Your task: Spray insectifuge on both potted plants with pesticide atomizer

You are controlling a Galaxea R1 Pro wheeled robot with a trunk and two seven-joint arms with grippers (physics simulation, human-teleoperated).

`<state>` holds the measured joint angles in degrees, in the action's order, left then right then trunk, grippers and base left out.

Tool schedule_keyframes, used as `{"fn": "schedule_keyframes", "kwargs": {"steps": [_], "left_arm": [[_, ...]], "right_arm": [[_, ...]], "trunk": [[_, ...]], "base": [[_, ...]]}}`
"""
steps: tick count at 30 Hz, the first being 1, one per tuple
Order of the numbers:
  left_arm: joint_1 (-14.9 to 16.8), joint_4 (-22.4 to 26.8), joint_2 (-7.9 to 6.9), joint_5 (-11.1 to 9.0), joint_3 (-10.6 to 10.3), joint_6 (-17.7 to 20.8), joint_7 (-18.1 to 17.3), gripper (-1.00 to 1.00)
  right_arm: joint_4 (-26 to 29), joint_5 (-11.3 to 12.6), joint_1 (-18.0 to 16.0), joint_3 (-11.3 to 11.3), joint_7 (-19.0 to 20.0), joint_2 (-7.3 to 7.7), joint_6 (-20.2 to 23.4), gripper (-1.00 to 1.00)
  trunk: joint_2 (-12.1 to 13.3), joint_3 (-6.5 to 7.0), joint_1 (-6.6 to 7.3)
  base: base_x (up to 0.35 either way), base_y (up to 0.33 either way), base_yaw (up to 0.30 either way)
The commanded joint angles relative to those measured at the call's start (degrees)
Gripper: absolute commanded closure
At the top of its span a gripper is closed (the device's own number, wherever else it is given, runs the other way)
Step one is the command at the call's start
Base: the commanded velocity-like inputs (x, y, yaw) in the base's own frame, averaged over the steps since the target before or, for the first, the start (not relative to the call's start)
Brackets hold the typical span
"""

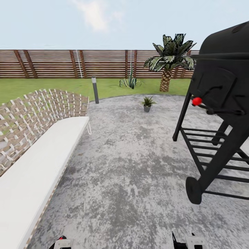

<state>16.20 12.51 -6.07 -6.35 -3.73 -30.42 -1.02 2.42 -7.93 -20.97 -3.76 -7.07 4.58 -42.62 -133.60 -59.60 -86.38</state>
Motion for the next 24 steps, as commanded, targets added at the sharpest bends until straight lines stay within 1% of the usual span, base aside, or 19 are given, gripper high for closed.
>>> {"fn": "schedule_keyframes", "kwargs": {"steps": [1, 24], "left_arm": [[0.0, 0.0, -0.01, -0.6, -0.4, -0.2, -0.1, 1.0], [0.0, -0.1, -0.04, -0.6, -0.4, -0.2, -0.1, 1.0]], "right_arm": [[0.0, -0.6, 0.0, -0.4, -0.3, -0.01, -0.2, -1.0], [0.0, -0.6, 0.0, -0.4, -0.3, -0.01, -0.1, -1.0]], "trunk": [[0.0, -0.05, -0.02], [0.0, -0.05, -0.02]], "base": [[0.339, 0.0, 0.0], [0.339, 0.0, 0.0]]}}
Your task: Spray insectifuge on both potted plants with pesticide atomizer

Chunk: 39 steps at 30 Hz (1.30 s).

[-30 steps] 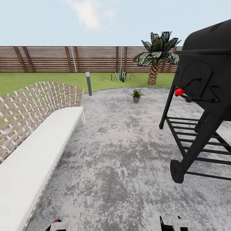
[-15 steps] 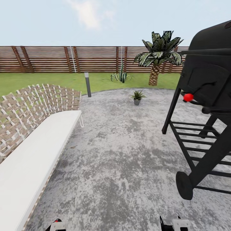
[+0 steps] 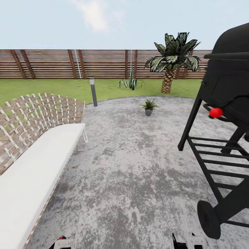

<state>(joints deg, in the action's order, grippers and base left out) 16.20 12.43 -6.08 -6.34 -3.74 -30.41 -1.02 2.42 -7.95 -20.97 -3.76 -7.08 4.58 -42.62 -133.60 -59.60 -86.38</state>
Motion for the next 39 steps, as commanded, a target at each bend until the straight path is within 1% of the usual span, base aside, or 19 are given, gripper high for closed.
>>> {"fn": "schedule_keyframes", "kwargs": {"steps": [1, 6, 7, 14, 15, 21, 27, 30, 39], "left_arm": [[0.0, 0.0, -0.06, -0.6, -0.4, -0.2, -0.1, 1.0], [0.0, 0.0, -0.03, -0.6, -0.4, -0.2, -0.1, 1.0], [-0.3, -0.2, 0.17, -0.8, -0.3, -0.3, -0.2, 1.0], [-1.2, -0.1, 0.14, -0.7, -0.4, -0.3, -0.6, 1.0], [-1.4, -0.1, 0.1, -1.1, -0.4, -0.2, -0.4, 1.0], [-1.4, -0.1, 0.1, -0.9, -0.4, -0.3, -0.2, 1.0], [-1.5, -0.1, 0.1, -0.7, -0.4, -0.3, -0.2, 1.0], [-1.5, -0.2, 0.09, -0.7, -0.4, -0.3, -0.2, 1.0], [-1.5, -0.2, 0.1, -0.7, -0.4, -0.3, -0.2, 1.0]], "right_arm": [[0.0, -0.6, 0.0, -0.4, -0.3, -0.01, -0.1, -1.0], [0.0, -0.6, 0.0, -0.4, -0.3, -0.01, -0.2, -1.0], [-0.4, -0.4, 0.1, -0.3, -0.2, -0.34, 0.2, -1.0], [-0.9, -0.2, 0.7, -0.3, -0.3, -2.53, 0.3, -1.0], [-0.9, -0.2, 1.0, -0.3, -0.3, -2.86, 0.3, -1.0], [-0.9, -0.3, 1.0, -0.1, -0.2, -4.78, 0.3, -1.0], [-0.9, -0.3, 1.0, -0.2, -0.2, -4.68, 0.2, -1.0], [-0.9, -0.3, 1.0, -0.1, -0.2, -4.06, 0.3, -1.0], [-0.9, -0.3, 1.0, -0.1, -0.2, -3.96, 0.3, -1.0]], "trunk": [[0.0, -0.05, -0.02], [0.0, -0.05, -0.02], [0.0, -0.05, -0.02], [0.0, -0.05, -0.02], [0.0, -0.05, -0.02], [0.0, -0.05, -0.02], [0.0, -0.05, -0.02], [0.0, -0.05, -0.02], [0.0, -0.05, -0.02]], "base": [[0.339, 0.0, 0.0], [0.339, 0.0, 0.0], [0.0, 0.0, 0.0], [0.001, 0.0, 0.0], [0.28, 0.0, 0.0], [0.331, 0.0, 0.0], [0.335, 0.0, 0.0], [0.336, 0.0, 0.0], [0.337, 0.0, 0.0]]}}
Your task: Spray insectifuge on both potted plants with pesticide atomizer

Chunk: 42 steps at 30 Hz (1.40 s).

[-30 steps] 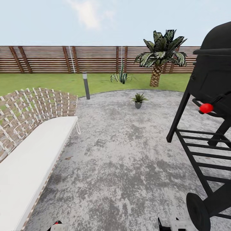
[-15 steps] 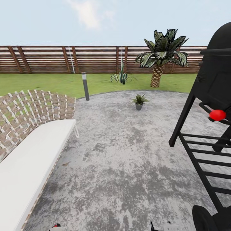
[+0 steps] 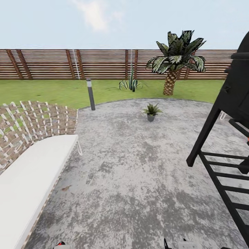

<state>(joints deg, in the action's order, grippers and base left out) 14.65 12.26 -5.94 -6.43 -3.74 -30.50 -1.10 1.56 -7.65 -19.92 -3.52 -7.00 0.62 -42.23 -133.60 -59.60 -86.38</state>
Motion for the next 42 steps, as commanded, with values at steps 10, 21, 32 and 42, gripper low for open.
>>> {"fn": "schedule_keyframes", "kwargs": {"steps": [10, 21, 32, 42], "left_arm": [[0.0, 0.0, -0.03, -0.5, -0.4, -0.2, -0.1, 1.0], [-0.1, 0.0, -0.1, -0.6, -0.4, -0.2, -0.1, 1.0], [-0.1, 0.0, -0.12, -0.6, -0.4, -0.2, -0.1, 1.0], [-0.1, 0.0, -0.11, -0.6, -0.4, -0.2, -0.1, 1.0]], "right_arm": [[0.0, -0.6, 0.0, -0.3, -0.3, 0.0, -0.2, -1.0], [0.0, -0.6, 0.0, -0.3, -0.3, 0.0, -0.2, -1.0], [0.0, -0.6, 0.0, -0.3, -0.3, 0.0, -0.2, -1.0], [0.0, -0.6, 0.0, -0.3, -0.3, 0.0, -0.2, -1.0]], "trunk": [[0.0, -0.05, -0.02], [0.0, -0.05, -0.02], [0.0, -0.05, -0.02], [0.0, -0.05, -0.02]], "base": [[0.337, 0.0, -0.038], [0.337, 0.0, -0.21], [0.338, 0.0, -0.002], [0.338, 0.0, 0.0]]}}
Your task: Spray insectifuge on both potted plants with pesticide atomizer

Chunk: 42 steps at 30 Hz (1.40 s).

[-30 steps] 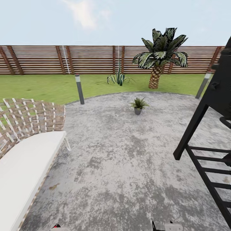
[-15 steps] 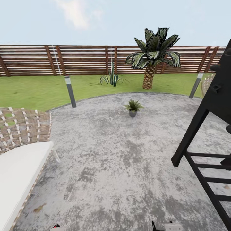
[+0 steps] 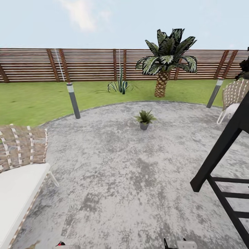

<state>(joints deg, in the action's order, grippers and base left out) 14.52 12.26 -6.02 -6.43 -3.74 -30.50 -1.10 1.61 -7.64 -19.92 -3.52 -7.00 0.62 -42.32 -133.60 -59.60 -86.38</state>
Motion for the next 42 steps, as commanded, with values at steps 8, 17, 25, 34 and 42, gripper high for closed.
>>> {"fn": "schedule_keyframes", "kwargs": {"steps": [8, 17, 25, 34, 42], "left_arm": [[0.0, 0.0, -0.04, -0.5, -0.4, -0.2, -0.1, 1.0], [0.0, 0.0, -0.04, -0.5, -0.4, -0.2, -0.1, 1.0], [0.0, 0.0, 0.0, -0.5, -0.4, -0.1, -0.1, 1.0], [0.0, 0.0, 0.04, -0.5, -0.5, -0.1, -0.1, 1.0], [0.0, 0.0, 0.05, -0.5, -0.6, -0.1, -0.1, 1.0]], "right_arm": [[-0.1, -0.7, 0.0, -0.3, -0.3, 1.03, -0.1, -1.0], [-0.1, -0.7, 0.0, -0.3, -0.3, 1.05, 0.0, -1.0], [-0.1, -0.7, 0.0, -0.3, -0.3, 1.05, 0.0, -1.0], [-0.1, -0.7, 0.0, -0.3, -0.3, 1.05, -0.1, -1.0], [-0.1, -0.6, 0.0, -0.3, -0.3, 1.05, -0.1, -1.0]], "trunk": [[0.0, -0.05, -0.02], [0.0, -0.05, -0.02], [0.0, -0.05, -0.02], [0.0, -0.05, -0.02], [0.0, -0.05, -0.02]], "base": [[0.338, 0.0, 0.0], [0.338, 0.0, 0.0], [0.338, 0.0, 0.0], [0.338, 0.0, 0.0], [0.338, 0.0, 0.0]]}}
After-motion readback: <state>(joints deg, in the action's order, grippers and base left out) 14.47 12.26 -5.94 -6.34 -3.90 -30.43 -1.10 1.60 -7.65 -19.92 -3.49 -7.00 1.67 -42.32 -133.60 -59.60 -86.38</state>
